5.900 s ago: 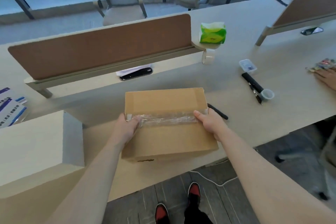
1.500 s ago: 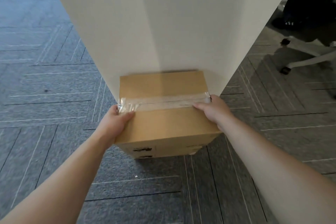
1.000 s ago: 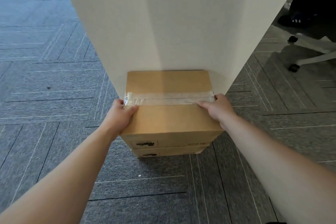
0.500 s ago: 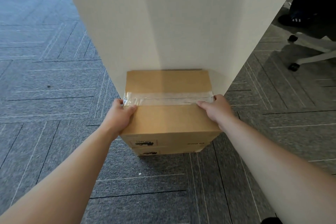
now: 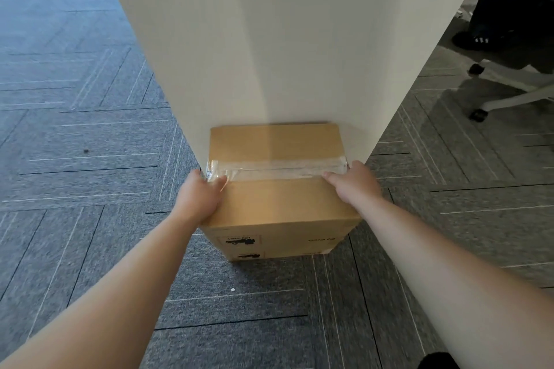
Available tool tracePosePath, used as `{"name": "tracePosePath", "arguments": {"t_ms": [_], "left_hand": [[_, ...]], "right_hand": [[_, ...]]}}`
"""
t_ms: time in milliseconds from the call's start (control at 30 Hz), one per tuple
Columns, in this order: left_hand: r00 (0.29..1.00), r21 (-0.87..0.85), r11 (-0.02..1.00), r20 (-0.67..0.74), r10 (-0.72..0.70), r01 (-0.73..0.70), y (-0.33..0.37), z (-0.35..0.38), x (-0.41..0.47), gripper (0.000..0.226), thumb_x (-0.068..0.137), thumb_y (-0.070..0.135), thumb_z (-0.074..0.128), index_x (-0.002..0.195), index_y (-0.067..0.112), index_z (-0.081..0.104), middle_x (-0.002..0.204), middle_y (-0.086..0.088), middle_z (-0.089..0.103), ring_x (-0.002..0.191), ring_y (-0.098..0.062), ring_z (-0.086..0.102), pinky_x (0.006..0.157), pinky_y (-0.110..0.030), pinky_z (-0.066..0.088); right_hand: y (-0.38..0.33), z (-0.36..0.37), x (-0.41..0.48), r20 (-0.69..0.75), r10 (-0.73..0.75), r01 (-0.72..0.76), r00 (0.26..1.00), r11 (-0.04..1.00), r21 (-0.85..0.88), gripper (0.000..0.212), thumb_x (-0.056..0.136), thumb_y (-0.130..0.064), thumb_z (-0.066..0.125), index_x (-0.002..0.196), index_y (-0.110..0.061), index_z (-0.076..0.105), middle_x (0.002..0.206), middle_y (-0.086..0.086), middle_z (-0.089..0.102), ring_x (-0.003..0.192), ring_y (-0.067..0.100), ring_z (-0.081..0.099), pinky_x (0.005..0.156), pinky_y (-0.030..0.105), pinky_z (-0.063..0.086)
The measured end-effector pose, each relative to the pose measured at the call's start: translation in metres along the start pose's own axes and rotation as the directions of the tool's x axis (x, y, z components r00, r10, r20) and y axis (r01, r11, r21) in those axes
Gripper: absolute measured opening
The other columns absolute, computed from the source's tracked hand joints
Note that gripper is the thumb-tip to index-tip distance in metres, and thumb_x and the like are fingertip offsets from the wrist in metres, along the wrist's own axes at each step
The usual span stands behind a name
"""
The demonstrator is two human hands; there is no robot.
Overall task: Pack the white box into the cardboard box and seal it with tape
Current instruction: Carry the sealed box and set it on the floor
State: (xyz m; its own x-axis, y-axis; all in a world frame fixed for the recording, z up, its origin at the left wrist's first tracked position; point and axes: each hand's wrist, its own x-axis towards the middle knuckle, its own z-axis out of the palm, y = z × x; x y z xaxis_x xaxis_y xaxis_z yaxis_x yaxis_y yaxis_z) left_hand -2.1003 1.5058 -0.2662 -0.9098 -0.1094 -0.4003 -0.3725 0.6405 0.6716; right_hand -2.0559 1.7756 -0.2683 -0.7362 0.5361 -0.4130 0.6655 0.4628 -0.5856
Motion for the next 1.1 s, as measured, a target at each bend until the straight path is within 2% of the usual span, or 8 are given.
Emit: {"name": "tracePosePath", "arguments": {"t_ms": [67,133,333,433,633,800,967,1100], "left_hand": [[1.000,-0.020,1.000,-0.011,-0.010,0.010,0.014,-0.011,-0.014,0.071,0.096,0.044,0.056,0.150,0.005,0.029,0.148,-0.015,0.044,0.133,-0.032,0.045,0.105,-0.045,0.039],[1.000,-0.038,0.999,0.009,-0.009,0.009,0.032,-0.029,-0.040,0.067,0.097,0.043,0.055,0.149,0.007,0.032,0.145,-0.014,0.047,0.131,-0.031,0.048,0.107,-0.046,0.040],[0.995,-0.188,0.982,0.104,0.001,0.019,0.136,-0.137,-0.149,0.040,0.098,0.038,0.053,0.127,0.011,0.056,0.113,-0.003,0.068,0.102,-0.019,0.065,0.093,-0.043,0.052],[0.990,-0.337,0.940,0.137,-0.014,0.060,0.204,-0.216,-0.208,0.026,0.100,0.029,0.052,0.116,0.011,0.060,0.101,-0.002,0.071,0.092,-0.018,0.069,0.089,-0.042,0.056],[0.996,-0.470,0.881,0.086,-0.021,0.060,0.306,-0.368,-0.330,0.019,0.101,0.024,0.051,0.110,0.012,0.061,0.098,-0.006,0.072,0.090,-0.021,0.071,0.084,-0.039,0.056],[0.997,-0.601,0.798,-0.022,-0.072,0.044,0.317,-0.439,-0.426,0.020,0.100,0.021,0.052,0.109,0.007,0.062,0.097,-0.010,0.073,0.088,-0.025,0.071,0.081,-0.038,0.055],[0.946,-0.771,0.629,-0.270,-0.180,-0.101,0.283,-0.498,-0.514,0.014,0.100,0.016,0.051,0.096,0.008,0.062,0.093,-0.012,0.071,0.077,-0.021,0.067,0.075,-0.035,0.051],[0.847,-0.807,0.571,-0.405,-0.346,-0.152,0.224,-0.537,-0.593,0.015,0.100,0.015,0.050,0.097,0.006,0.062,0.093,-0.012,0.070,0.074,-0.020,0.066,0.075,-0.034,0.051]], "right_hand": [[-0.012,-0.010,-0.019,-0.024,-0.007,0.006,1.000,1.000,-0.026,0.060,0.097,-0.038,0.057,0.145,-0.011,0.036,0.133,0.007,0.055,0.074,0.016,0.056,0.051,0.026,0.037],[-0.031,-0.025,-0.046,-0.024,-0.020,0.020,1.000,1.000,-0.014,0.056,0.097,-0.028,0.054,0.147,-0.012,0.034,0.133,0.007,0.055,0.068,0.013,0.054,0.046,0.024,0.034],[-0.137,-0.126,-0.174,0.073,-0.077,0.070,0.994,0.994,0.084,0.056,0.098,-0.029,0.053,0.149,-0.015,0.036,0.145,0.004,0.048,0.074,0.006,0.050,0.059,0.024,0.039],[-0.212,-0.195,-0.242,0.078,-0.113,0.097,0.990,0.978,0.182,0.047,0.097,-0.029,0.055,0.141,-0.014,0.047,0.137,0.001,0.054,0.094,0.012,0.052,0.078,0.029,0.044],[-0.352,-0.310,-0.378,0.088,-0.222,0.189,0.971,0.939,0.287,0.026,0.095,-0.027,0.054,0.119,-0.016,0.057,0.111,-0.002,0.064,0.098,0.017,0.061,0.080,0.031,0.050],[-0.411,-0.338,-0.477,0.183,-0.383,0.288,0.905,0.872,0.396,0.007,0.087,-0.029,0.060,0.092,-0.025,0.057,0.095,0.002,0.069,0.090,0.023,0.069,0.087,0.049,0.056],[-0.437,-0.326,-0.551,0.314,-0.551,0.389,0.773,0.803,0.451,0.006,0.090,-0.023,0.062,0.089,-0.025,0.056,0.082,-0.001,0.070,0.085,0.024,0.071,0.084,0.047,0.057],[-0.441,-0.287,-0.633,0.457,-0.601,0.344,0.656,0.777,0.528,0.008,0.093,-0.011,0.058,0.088,-0.016,0.056,0.090,0.013,0.070,0.075,0.025,0.069,0.070,0.039,0.053]]}}
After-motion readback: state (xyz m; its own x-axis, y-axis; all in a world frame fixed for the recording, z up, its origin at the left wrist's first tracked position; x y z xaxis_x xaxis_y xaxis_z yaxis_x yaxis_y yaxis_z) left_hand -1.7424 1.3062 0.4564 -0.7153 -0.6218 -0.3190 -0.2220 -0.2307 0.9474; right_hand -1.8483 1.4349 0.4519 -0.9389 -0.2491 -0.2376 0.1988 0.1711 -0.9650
